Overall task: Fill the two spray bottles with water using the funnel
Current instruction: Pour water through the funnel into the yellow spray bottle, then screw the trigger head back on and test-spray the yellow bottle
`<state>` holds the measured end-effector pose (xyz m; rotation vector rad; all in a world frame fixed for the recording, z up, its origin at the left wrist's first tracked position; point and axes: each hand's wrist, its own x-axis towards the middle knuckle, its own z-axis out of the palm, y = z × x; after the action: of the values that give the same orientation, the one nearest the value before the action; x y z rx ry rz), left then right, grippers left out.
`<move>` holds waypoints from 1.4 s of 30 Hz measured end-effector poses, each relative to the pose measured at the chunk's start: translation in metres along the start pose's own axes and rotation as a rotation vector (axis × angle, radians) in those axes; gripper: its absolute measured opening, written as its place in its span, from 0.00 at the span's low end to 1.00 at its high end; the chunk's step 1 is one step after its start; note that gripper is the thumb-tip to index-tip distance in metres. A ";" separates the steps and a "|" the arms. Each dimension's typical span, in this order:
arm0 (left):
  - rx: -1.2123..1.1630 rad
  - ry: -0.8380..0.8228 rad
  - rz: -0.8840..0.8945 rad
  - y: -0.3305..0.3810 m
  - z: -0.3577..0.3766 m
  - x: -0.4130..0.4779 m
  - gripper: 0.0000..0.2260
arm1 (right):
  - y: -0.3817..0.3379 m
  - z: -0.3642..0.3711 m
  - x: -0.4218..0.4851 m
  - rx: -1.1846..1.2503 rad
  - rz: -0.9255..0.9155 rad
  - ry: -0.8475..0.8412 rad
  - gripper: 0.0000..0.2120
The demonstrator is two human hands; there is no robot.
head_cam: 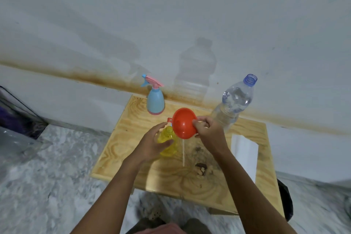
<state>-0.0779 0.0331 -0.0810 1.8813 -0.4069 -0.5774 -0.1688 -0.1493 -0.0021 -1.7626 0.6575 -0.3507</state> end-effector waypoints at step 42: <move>0.065 0.102 -0.002 -0.028 0.020 0.002 0.32 | 0.078 0.065 0.096 -0.962 0.049 -0.249 0.21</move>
<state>-0.0872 0.0275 -0.1131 1.9649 -0.3609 -0.4721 -0.0762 -0.1694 -0.1046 -2.6296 0.7418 0.2848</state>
